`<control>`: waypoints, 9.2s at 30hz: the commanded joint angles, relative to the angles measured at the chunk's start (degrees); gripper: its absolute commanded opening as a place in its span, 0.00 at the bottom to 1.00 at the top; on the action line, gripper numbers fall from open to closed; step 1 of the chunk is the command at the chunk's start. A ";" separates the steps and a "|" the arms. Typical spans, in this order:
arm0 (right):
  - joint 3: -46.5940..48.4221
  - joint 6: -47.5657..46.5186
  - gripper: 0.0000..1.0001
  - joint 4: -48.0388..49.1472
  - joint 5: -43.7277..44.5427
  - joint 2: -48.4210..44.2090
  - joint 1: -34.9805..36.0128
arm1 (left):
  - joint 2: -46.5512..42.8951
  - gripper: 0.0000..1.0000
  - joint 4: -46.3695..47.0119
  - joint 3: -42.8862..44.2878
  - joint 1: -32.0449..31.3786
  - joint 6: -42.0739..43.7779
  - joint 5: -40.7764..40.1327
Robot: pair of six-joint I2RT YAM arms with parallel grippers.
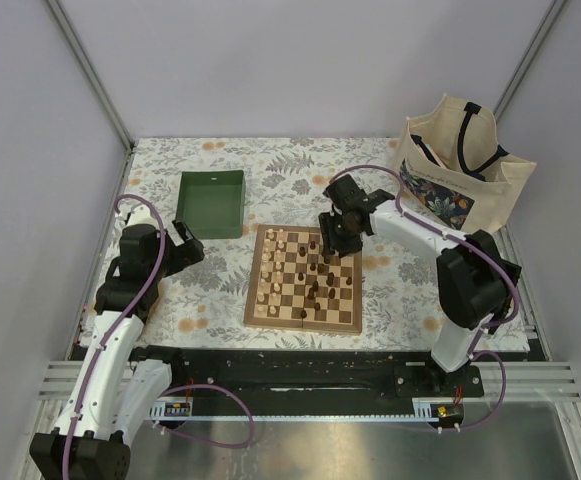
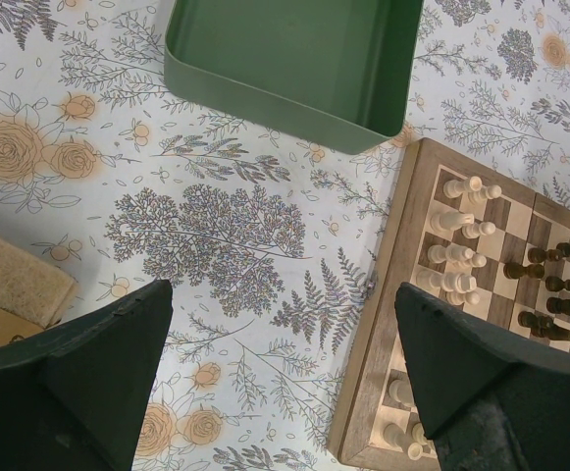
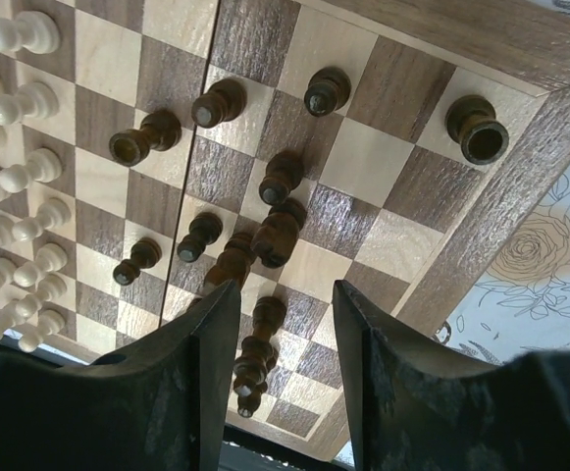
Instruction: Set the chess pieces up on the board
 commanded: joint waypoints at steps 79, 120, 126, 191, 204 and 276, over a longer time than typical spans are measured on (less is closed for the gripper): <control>2.72 0.20 0.20 -0.05 10.46 4.04 -3.68 | 0.03 0.99 1.94 1.00 0.14 0.88 0.76; -4.04 2.40 0.60 -1.02 4.05 -13.19 0.62 | -0.14 0.99 1.68 0.82 0.14 0.88 1.38; -4.58 2.92 0.58 -0.40 2.73 -11.96 2.82 | -0.67 0.99 -1.21 1.78 0.14 0.70 -0.29; -14.95 11.10 0.48 0.66 6.16 -15.66 11.88 | -1.81 0.99 -3.50 1.52 0.23 0.27 -1.70; -14.86 11.63 0.43 1.62 8.00 -12.31 12.67 | -1.90 0.99 -3.42 1.44 0.31 0.27 -1.70; -4.31 3.98 0.14 0.39 10.46 -8.10 -0.69 | -3.04 0.99 -3.33 1.52 0.23 0.09 -1.79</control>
